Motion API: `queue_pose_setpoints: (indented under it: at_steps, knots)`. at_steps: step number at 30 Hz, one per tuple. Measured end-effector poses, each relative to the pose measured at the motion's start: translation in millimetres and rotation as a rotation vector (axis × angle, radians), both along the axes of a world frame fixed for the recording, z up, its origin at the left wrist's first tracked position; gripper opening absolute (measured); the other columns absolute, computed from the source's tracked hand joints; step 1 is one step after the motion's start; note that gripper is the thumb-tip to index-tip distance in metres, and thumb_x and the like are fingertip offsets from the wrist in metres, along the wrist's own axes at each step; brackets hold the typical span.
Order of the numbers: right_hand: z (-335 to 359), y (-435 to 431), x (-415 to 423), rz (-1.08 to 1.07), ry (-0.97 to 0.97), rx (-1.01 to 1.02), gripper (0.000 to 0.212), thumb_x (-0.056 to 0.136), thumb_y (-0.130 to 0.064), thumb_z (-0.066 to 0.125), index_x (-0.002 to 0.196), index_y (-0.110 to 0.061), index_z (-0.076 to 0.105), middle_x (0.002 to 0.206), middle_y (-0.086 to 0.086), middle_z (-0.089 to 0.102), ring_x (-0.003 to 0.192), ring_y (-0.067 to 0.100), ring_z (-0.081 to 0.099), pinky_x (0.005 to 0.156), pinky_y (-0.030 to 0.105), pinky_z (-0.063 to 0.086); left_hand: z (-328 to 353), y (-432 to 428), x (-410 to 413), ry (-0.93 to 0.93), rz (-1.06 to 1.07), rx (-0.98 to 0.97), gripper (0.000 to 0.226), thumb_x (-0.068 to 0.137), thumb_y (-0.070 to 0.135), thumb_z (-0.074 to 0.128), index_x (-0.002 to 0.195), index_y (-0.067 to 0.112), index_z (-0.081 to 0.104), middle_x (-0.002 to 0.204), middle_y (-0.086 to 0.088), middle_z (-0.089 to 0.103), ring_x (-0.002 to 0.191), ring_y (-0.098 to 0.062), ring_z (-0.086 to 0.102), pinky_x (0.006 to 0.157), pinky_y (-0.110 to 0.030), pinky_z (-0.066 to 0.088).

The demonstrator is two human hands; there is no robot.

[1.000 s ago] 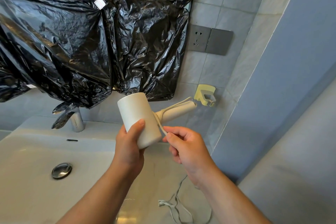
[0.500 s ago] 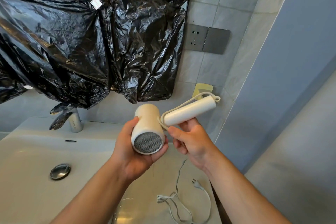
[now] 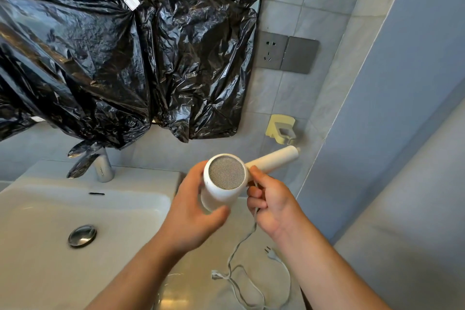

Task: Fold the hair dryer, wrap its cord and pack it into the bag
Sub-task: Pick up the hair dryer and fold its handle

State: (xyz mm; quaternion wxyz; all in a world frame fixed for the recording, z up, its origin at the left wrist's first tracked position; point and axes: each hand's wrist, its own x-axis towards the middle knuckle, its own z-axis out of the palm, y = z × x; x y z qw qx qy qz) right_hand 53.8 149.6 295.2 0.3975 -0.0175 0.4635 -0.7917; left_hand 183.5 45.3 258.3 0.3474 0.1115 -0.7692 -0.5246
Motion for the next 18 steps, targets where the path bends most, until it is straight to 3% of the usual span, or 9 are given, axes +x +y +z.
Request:
queue_pose_setpoints:
  at_steps: [2,6,8,12,15,18]
  knots:
    - [-1.6,0.3,4.3,0.033,0.016,0.032,0.006,0.094,-0.011,0.053,0.090,-0.008,0.056,0.056,-0.001,0.050,0.032,0.002,0.036,0.025,0.012,0.020,3.0,-1.5,-0.5,0.019,-0.003,-0.026,0.071,0.059,0.015,0.081,0.121,0.036,0.053,0.116,0.020,0.062,0.110,-0.003,0.059,0.088,-0.014,0.046]
    - [0.8,5.7,11.9,0.124,0.132,0.113,0.003,0.093,-0.011,0.057,0.091,-0.009,0.058,0.063,0.002,0.051,0.036,0.003,0.037,0.029,0.012,0.021,8.8,-13.5,1.5,-0.005,-0.120,0.035,0.074,0.045,0.026,0.087,0.113,0.027,0.058,0.105,0.018,0.068,0.098,-0.005,0.064,0.080,-0.015,0.049]
    - [5.3,8.2,15.8,0.164,0.181,0.127,0.003,0.092,-0.011,0.058,0.094,-0.010,0.059,0.067,0.003,0.055,0.040,0.005,0.041,0.032,0.013,0.025,9.1,-14.6,1.9,0.042,-0.144,0.165,0.074,0.043,0.029,0.085,0.112,0.019,0.060,0.103,0.010,0.071,0.094,-0.007,0.066,0.080,-0.023,0.052]
    - [14.0,13.7,22.4,0.243,0.225,0.053,0.011,0.091,-0.004,0.056,0.098,-0.013,0.056,0.068,0.001,0.062,0.046,0.011,0.049,0.039,0.017,0.035,3.2,-14.7,-0.2,0.143,-0.331,0.555,0.085,0.053,0.041,0.089,0.118,-0.005,0.058,0.103,-0.031,0.064,0.093,-0.038,0.062,0.081,-0.053,0.050]
    - [16.8,14.6,25.1,0.271,0.301,0.027,0.019,0.090,0.002,0.056,0.103,-0.011,0.056,0.076,0.004,0.059,0.049,0.014,0.050,0.040,0.020,0.038,5.5,-10.6,0.9,0.166,-0.367,0.666,0.086,0.060,0.048,0.083,0.119,-0.008,0.054,0.102,-0.034,0.061,0.089,-0.042,0.061,0.080,-0.056,0.050]
    - [12.1,12.4,25.8,0.227,0.308,0.016,0.020,0.088,0.005,0.056,0.103,-0.009,0.057,0.070,0.002,0.060,0.049,0.013,0.050,0.041,0.019,0.039,6.6,-7.1,-1.2,0.169,-0.168,0.680,0.087,0.060,0.053,0.082,0.119,-0.005,0.054,0.105,-0.034,0.062,0.090,-0.042,0.063,0.080,-0.060,0.052]
